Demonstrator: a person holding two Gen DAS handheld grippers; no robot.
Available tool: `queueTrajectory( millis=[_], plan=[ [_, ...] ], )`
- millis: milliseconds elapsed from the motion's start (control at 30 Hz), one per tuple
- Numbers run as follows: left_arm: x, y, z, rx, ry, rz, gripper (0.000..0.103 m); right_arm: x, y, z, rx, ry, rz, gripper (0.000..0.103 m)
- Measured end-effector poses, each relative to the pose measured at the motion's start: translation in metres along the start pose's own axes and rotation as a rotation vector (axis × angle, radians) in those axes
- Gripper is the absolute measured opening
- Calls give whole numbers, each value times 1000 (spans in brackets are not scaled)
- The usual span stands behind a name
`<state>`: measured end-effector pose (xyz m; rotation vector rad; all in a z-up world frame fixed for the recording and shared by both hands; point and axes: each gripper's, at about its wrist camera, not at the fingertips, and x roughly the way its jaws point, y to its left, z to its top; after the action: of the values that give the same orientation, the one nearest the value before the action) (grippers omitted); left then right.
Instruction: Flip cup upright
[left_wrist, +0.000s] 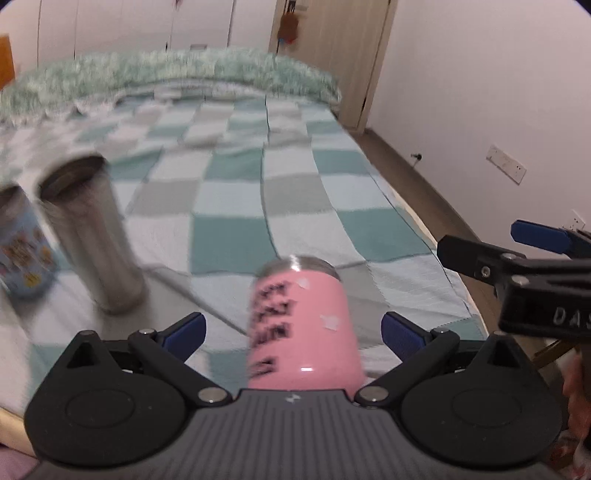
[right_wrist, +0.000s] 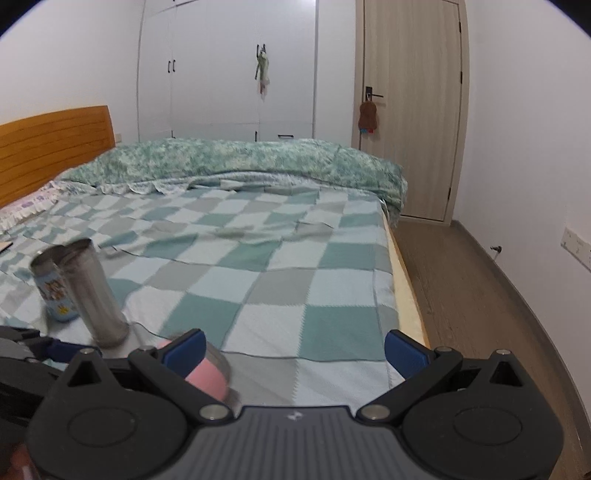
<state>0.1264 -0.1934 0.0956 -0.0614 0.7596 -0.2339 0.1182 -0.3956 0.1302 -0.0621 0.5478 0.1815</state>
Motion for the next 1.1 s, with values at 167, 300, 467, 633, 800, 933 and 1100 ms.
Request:
queueTrajectory(
  millis=[167,300,467,633,800,933,1100],
  plan=[
    [-19,42,-2,39,-31,32,103,4,32,8,-15,32,10,103],
    [-20,83,-4,41,-28,52,103,24,62,8,0,99,12,103],
    [-20,124,-6,46,-35,51,103,51,91,1,26,189,-26,103],
    [-14,150,-12,67,-26,36,103,75,111,-2,51,272,-75,103],
    [-6,162,-14,96,-23,27,103,97,116,-2,81,352,-110,103],
    [2,168,-15,108,-15,22,103,110,116,-2,94,399,-134,103],
    [13,170,-19,113,-1,27,103,123,112,-5,111,431,-141,103]
  ],
)
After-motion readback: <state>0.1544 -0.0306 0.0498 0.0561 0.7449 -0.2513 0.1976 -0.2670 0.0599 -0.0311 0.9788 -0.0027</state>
